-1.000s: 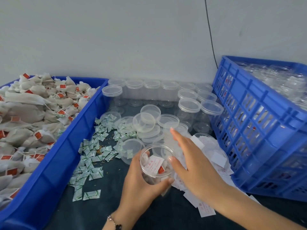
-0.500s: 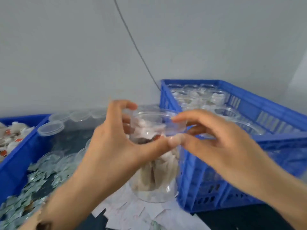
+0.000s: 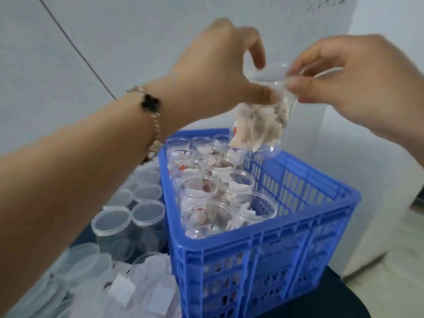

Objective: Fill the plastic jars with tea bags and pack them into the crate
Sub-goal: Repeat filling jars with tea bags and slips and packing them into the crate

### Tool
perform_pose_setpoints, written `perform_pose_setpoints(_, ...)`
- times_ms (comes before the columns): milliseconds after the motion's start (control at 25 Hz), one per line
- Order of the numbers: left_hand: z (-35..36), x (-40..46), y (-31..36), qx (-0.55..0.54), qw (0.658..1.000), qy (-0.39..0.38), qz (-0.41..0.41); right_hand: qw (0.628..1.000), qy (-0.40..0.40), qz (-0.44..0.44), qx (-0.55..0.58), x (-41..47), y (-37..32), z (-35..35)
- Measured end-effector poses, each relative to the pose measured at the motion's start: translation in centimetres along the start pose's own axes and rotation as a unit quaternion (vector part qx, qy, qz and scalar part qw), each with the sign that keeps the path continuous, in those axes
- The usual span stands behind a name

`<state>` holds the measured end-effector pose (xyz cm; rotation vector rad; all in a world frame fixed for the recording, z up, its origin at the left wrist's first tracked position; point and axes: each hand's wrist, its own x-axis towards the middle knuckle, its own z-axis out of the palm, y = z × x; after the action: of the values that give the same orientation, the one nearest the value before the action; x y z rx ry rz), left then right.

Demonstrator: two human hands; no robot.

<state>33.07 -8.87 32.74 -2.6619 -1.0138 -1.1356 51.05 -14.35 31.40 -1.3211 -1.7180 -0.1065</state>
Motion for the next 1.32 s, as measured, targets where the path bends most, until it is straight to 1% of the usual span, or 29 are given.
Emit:
perform_pose_setpoints(80,2.9,2.2,-0.2,0.030,0.999,-0.036,0.026,0.998,-0.012,0.051,-0.044,0.6,2.1,0.4)
perform_pose_setpoints(160,6.0,3.9,-0.6,0.036,0.996,-0.073,0.023,0.992,-0.019,0.091,-0.088,1.1,4.2,1.2)
perform_pose_setpoints(280,9.9,6.0,-1.6,0.065,0.991,-0.112,0.029,0.982,-0.016,0.121,-0.145,1.7,7.3,2.3)
perform_pose_setpoints(360,12.0,7.0,-2.3,0.085,0.986,-0.138,0.033,0.975,-0.032,0.130,-0.179,2.4,9.1,3.4)
perform_pose_setpoints(440,13.9,7.7,-3.2,0.107,0.980,-0.163,0.036,0.967,-0.073,0.143,-0.198,3.3,10.8,4.7)
perform_pose_setpoints(520,16.2,8.0,-4.1,0.134,0.970,-0.198,0.032,0.955,-0.133,0.167,-0.205,4.1,12.6,6.1)
perform_pose_setpoints(600,18.5,8.1,-4.9,0.163,0.956,-0.244,0.029,0.937,-0.193,0.185,-0.226,4.3,14.5,7.5)
perform_pose_setpoints(720,21.3,9.1,-5.8,0.194,0.936,-0.292,0.027,0.909,-0.264,0.186,-0.264,4.7,17.3,9.9)
perform_pose_setpoints(800,23.1,10.2,-6.0,0.208,0.915,-0.346,0.026,0.886,-0.311,0.182,-0.292,4.8,18.9,11.7)
perform_pose_setpoints(840,24.1,10.6,-5.9,0.220,0.893,-0.390,0.034,0.872,-0.341,0.182,-0.302,4.8,19.6,12.6)
perform_pose_setpoints(920,25.8,11.4,-6.1,0.243,0.829,-0.503,0.031,0.853,-0.394,0.206,-0.272,4.5,20.8,14.2)
perform_pose_setpoints(960,26.1,11.7,-6.3,0.252,0.804,-0.538,0.020,0.851,-0.412,0.236,-0.222,4.2,21.3,14.9)
perform_pose_setpoints(1040,25.8,11.7,-6.9,0.276,0.788,-0.550,0.001,0.853,-0.412,0.303,-0.106,3.6,21.9,16.1)
perform_pose_setpoints(1120,25.9,11.8,-7.3,0.272,0.796,-0.541,-0.005,0.851,-0.398,0.337,-0.061,2.7,22.6,17.3)
perform_pose_setpoints(1160,26.0,11.7,-7.3,0.269,0.787,-0.555,-0.005,0.850,-0.395,0.344,-0.048,2.3,22.8,17.8)
perform_pose_setpoints(1240,26.2,11.1,-6.5,0.267,0.743,-0.614,-0.020,0.855,-0.388,0.343,-0.012,1.4,23.2,18.5)
perform_pose_setpoints(1280,26.2,10.9,-6.2,0.269,0.727,-0.630,-0.028,0.857,-0.392,0.334,0.001,1.1,23.4,18.7)
perform_pose_setpoints(1320,26.3,10.7,-6.1,0.276,0.724,-0.631,-0.027,0.858,-0.400,0.320,0.005,0.8,23.5,18.9)
